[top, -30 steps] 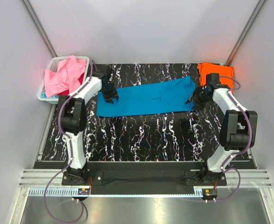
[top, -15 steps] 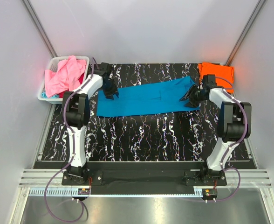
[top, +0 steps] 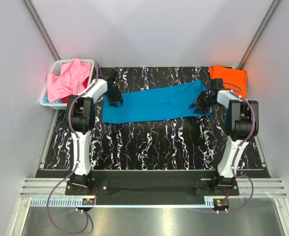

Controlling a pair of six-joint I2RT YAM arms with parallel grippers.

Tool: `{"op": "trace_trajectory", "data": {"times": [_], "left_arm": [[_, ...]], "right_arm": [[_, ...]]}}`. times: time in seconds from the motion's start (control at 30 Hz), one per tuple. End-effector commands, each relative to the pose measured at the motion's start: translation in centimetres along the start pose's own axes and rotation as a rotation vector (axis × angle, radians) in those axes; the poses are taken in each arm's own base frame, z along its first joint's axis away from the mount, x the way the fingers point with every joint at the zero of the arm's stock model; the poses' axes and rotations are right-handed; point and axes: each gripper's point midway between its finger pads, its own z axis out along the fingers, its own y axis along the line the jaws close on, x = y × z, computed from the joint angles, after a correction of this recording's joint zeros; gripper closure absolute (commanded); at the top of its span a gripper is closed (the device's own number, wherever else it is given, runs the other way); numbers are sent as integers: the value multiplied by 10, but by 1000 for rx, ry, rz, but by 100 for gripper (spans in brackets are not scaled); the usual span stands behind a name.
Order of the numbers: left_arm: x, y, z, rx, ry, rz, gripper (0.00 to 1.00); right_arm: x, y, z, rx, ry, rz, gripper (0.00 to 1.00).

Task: Fold and stack the t-shirts
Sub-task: Fold the tshirt

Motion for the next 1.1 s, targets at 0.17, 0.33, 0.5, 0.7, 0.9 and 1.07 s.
{"op": "trace_trajectory", "data": {"times": [0.17, 0.33, 0.5, 0.7, 0.9, 1.07], "left_arm": [[3, 27, -14, -156, -15, -14, 60], [30, 45, -16, -213, 46, -39, 60], [54, 51, -30, -242, 56, -22, 60], [101, 39, -42, -261, 87, 58, 60], [161, 21, -46, -208, 176, 148, 60], [225, 21, -54, -153, 248, 213, 60]], "right_arm": [[-36, 4, 1, 96, -60, -47, 51], [-43, 1, 13, 121, -36, -55, 51], [-50, 2, 23, 127, -18, -67, 51], [-55, 3, 30, 129, -4, -77, 51], [-59, 4, 35, 132, 13, -88, 51], [-68, 12, 35, 125, 6, -96, 51]]}}
